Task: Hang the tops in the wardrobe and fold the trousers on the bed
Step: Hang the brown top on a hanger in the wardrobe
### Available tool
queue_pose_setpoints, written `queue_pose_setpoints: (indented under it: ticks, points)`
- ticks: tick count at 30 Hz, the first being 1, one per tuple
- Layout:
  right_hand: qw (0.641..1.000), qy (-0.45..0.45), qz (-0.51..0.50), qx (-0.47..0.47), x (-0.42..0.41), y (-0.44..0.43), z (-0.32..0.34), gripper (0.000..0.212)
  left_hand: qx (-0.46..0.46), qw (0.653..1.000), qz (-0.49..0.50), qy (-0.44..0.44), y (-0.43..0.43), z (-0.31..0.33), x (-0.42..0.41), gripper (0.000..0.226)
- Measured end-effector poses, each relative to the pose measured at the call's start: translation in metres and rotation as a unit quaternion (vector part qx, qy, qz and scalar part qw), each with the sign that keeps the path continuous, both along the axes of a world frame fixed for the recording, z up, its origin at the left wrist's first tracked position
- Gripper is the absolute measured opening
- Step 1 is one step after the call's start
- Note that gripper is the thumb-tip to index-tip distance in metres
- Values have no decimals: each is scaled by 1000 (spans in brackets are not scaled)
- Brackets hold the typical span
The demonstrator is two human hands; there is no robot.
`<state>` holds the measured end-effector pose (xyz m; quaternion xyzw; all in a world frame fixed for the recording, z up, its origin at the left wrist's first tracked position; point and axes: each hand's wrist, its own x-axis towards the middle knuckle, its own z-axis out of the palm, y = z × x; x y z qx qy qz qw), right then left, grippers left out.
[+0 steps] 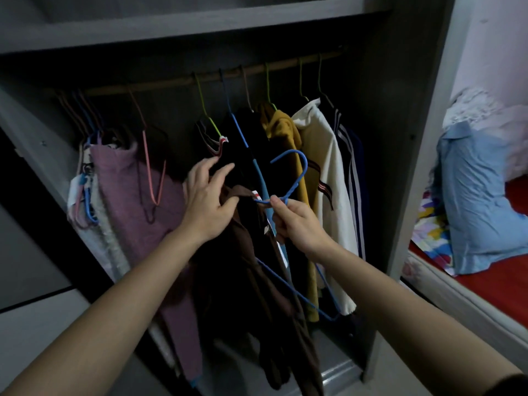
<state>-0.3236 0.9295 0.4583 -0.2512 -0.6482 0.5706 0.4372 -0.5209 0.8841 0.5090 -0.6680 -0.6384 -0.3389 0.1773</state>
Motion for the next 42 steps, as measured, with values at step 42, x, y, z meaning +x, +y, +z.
queue_pose_setpoints:
  ticks: [42]
  points:
    - [769, -469, 27, 434, 26, 5, -55, 48, -11, 986, 63, -155, 4, -10, -23, 32]
